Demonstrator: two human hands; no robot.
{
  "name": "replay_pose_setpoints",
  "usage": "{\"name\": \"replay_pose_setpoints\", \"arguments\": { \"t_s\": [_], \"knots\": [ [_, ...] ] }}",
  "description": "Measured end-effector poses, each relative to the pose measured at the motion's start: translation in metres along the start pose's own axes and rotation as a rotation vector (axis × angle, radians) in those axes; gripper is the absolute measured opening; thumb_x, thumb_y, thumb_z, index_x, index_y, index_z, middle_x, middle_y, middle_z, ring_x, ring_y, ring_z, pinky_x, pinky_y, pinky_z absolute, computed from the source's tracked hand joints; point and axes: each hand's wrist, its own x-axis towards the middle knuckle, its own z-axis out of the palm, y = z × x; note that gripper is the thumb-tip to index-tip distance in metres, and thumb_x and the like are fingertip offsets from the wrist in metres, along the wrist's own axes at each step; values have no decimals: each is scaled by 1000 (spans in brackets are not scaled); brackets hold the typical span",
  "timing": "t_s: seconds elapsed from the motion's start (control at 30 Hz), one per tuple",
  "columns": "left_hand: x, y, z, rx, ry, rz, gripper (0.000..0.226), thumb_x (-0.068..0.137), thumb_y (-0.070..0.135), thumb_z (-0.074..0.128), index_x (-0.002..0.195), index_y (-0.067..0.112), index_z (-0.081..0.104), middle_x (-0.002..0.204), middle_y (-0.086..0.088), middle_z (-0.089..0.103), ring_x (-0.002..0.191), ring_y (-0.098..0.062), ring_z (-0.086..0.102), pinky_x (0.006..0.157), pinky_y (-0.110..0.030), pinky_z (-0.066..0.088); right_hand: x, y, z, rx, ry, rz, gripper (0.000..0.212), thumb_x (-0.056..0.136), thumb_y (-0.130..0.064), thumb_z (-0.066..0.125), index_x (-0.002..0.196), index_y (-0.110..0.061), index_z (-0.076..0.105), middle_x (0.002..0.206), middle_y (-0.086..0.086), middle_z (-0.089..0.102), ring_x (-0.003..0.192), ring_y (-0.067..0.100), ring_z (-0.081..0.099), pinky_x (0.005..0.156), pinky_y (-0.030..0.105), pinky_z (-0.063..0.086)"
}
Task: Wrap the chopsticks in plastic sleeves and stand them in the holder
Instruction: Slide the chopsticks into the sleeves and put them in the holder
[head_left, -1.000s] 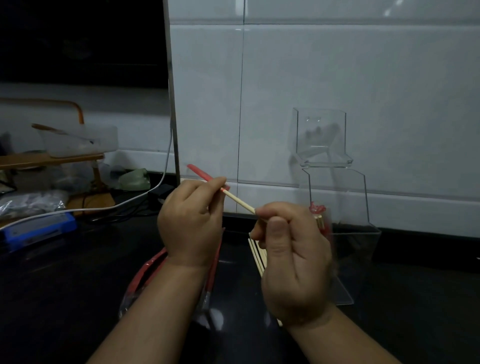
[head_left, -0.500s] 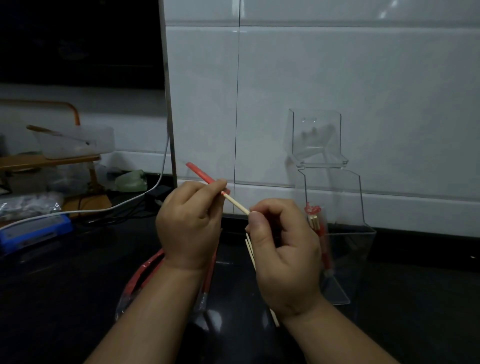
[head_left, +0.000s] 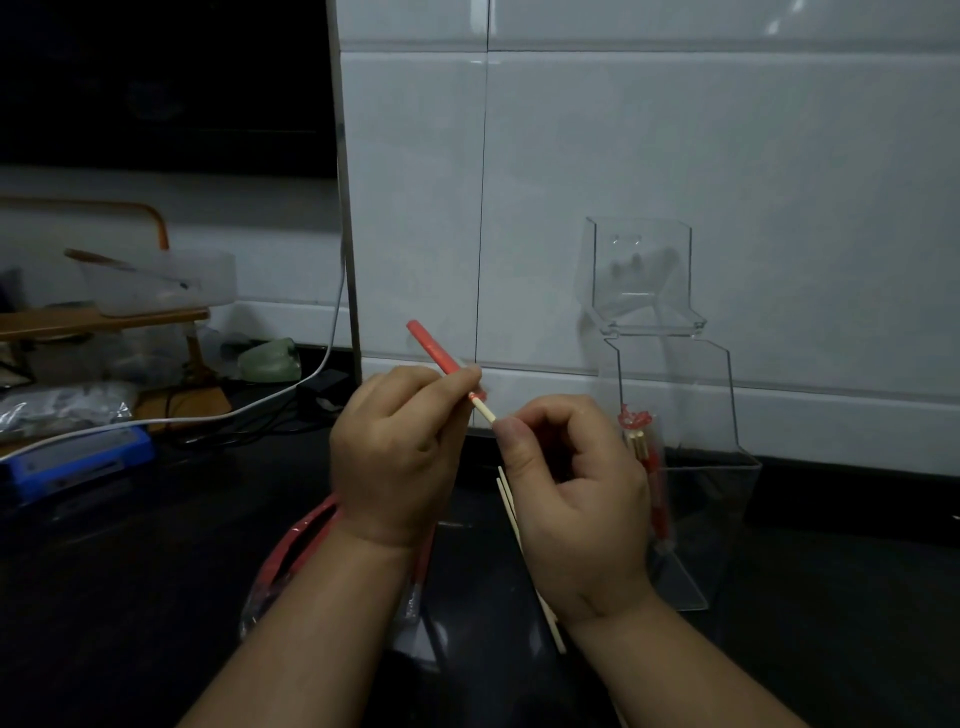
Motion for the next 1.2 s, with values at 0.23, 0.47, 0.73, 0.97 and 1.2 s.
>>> {"name": "replay_pose_setpoints", "arguments": {
  "t_s": [0.23, 0.47, 0.73, 0.97, 1.2],
  "knots": [
    [0, 0, 1, -27, -4, 43, 13, 92, 15, 73, 101, 8, 78, 86, -9, 72, 71, -29, 65, 62, -42, 51, 1, 3, 2, -32, -3, 99, 14, 90, -34, 64, 78, -32, 56, 75, -11, 59, 61, 9, 54, 52, 16, 42],
    [3, 8, -1, -20, 14, 107, 15, 93, 17, 70, 97, 7, 79, 85, -9, 73, 68, -28, 64, 61, -37, 49, 1, 5, 3, -28, 7, 142, 12, 88, -24, 65, 78, -27, 59, 73, -13, 60, 58, 6, 54, 50, 14, 40],
    [3, 5, -1, -1, 14, 91, 12, 91, 16, 73, 97, 7, 79, 84, -8, 73, 68, -26, 63, 61, -35, 47, 0, 0, 2, 47, 31, 102, 16, 87, -23, 67, 75, -26, 57, 72, -6, 58, 57, 12, 49, 49, 22, 40],
    [3, 10, 2, 19, 24, 119, 10, 88, 14, 76, 96, 8, 80, 82, -8, 72, 69, -25, 63, 65, -32, 45, 3, 1, 2, 38, 7, 197, 18, 89, -19, 71, 75, -23, 60, 69, -10, 59, 57, 3, 52, 52, 9, 38],
    [2, 9, 2, 16, 30, 133, 10, 89, 14, 76, 96, 8, 80, 83, -8, 73, 68, -26, 64, 64, -34, 46, 3, 2, 1, 23, 30, 212, 19, 88, -16, 72, 75, -22, 60, 71, -4, 60, 57, 6, 52, 50, 14, 40]
  ]
}}
